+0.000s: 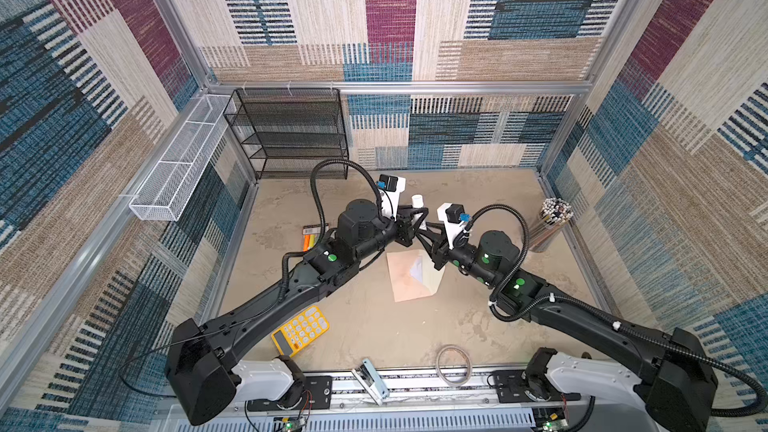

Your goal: Place the letter into the envelope and seal it

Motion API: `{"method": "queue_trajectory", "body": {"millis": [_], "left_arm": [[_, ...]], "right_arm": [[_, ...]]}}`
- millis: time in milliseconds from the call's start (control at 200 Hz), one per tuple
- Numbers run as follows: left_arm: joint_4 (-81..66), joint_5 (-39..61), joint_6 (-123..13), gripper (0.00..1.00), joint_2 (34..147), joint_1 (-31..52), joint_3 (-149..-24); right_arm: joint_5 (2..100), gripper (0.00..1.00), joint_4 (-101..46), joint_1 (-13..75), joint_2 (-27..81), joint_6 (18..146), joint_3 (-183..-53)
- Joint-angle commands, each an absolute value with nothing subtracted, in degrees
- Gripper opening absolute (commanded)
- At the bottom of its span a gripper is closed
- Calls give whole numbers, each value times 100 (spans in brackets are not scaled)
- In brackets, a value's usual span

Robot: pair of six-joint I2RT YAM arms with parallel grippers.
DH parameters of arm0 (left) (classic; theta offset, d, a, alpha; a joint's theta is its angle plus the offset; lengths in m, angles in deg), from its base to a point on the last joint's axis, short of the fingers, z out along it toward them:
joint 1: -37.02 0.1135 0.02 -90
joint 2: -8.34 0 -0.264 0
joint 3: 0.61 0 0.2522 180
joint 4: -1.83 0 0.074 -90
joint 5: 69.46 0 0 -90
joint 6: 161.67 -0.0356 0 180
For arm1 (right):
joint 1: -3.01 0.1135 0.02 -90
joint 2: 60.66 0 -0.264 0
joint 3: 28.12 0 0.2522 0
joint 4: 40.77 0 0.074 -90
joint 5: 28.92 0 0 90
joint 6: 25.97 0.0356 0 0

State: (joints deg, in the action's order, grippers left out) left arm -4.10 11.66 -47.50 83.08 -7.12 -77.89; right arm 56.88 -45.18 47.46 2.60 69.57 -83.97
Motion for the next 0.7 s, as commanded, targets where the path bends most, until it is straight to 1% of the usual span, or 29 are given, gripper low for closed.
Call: {"method": "queue_trajectory", "body": {"millis": [0, 140, 180, 250, 361, 546, 616, 656, 691], "left_arm": [[-283, 146, -4632, 0, 8357, -596, -7695], [141, -1313, -4274, 0, 8384, -179, -7451], [240, -1798, -4202, 0, 8394, -63, -7379], [508, -2365, -4096, 0, 8383, 99, -7185], [886, -2936, -3962, 0, 8279, 217, -6904], [975, -3476, -4000, 0, 8147, 223, -6755], [932, -3502, -4041, 0, 8090, 222, -6721], [860, -3435, -4099, 0, 8042, 222, -6721], [757, -3319, -4160, 0, 8000, 226, -6719]], "right_arm": [[4762, 10, -4843, 4769, 152, 6958, -8448], [3880, 9, -4898, 4744, 33, 7169, -8412], [3562, 8, -4950, 4703, -11, 7281, -8384], [2941, 7, -5153, 4544, -60, 7570, -8306], [2072, 7, -5488, 4224, -72, 8149, -8182], [1140, 10, -5711, 3952, 47, 8632, -8202], [1012, 15, -5583, 3940, 149, 8628, -8292], [1035, 20, -5399, 3939, 194, 8499, -8346], [1185, 32, -5158, 3937, 225, 8316, -8409]]}}
